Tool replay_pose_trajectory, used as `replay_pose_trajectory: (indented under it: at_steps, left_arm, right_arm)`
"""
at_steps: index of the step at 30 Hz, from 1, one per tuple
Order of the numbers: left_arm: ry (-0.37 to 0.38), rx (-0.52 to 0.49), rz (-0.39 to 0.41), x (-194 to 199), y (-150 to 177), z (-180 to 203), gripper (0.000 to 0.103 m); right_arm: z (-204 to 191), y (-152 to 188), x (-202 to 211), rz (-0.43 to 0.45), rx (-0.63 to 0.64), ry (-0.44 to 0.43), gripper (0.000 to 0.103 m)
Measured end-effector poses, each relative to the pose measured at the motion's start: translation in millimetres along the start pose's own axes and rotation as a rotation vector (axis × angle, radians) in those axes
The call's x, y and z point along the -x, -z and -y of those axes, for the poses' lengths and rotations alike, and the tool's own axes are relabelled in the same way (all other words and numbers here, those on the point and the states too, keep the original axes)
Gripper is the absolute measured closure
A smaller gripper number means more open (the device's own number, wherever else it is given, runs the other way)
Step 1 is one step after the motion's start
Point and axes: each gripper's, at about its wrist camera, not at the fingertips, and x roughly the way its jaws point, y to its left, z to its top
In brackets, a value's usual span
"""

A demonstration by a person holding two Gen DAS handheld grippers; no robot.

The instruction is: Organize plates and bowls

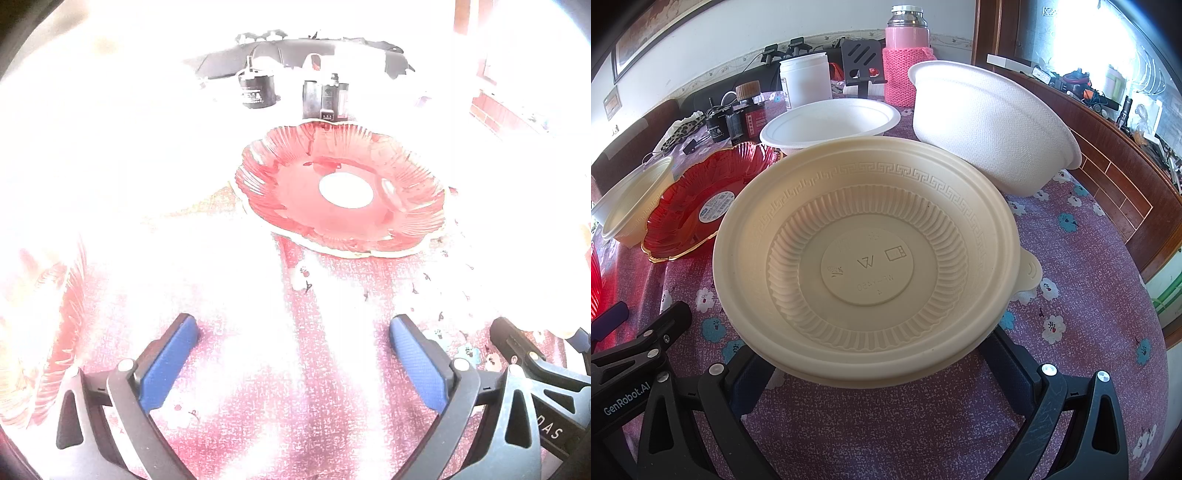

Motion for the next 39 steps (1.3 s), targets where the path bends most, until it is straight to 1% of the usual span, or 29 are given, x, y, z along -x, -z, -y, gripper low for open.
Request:
replay_pose_trajectory:
  at_steps: [18,24,28,31,33,36,39]
  left_arm:
    - [0.000,0.000,-0.001,-0.3,-0.4,-0.2,0.000]
    - [-0.010,0.014,-0.002,0.9,-0.9,-0.3,0.000]
    - [0.008,-0.005,-0.035,-2.3,0.4,2.5,0.000]
    - [0.031,-0.043,-0.059,-0.1,3.2,3.3,0.000]
    - [0.035,-0.054,-0.074,0.0,3.9,3.4,0.000]
    - [0.043,-0.064,-0.070,3.8,8.6,2.2,0.000]
    - [0.044,-0.061,-0.069,6.5,11.7,1.4,0.000]
  right_arm:
    - [0.0,0.0,0.1,0.000,0.000,0.000,0.001]
    - [-1.0,0.0,0.0,0.000,0.001,0.002,0.001]
    - [-1.6,0.1,0.3,-0.001,0.000,-0.003,0.001]
    - [3.3,-1.4,0.2,-0.032,0.003,-0.010,0.001]
    - [2.8,-4.4,0.5,-0.071,0.001,-0.009,0.001]
    - [1.0,-1.8,2.5,-0.084,0.019,-0.012,0.001]
    - [3.2,-0.2,4.8,-0.118,0.063,-0.047,0.001]
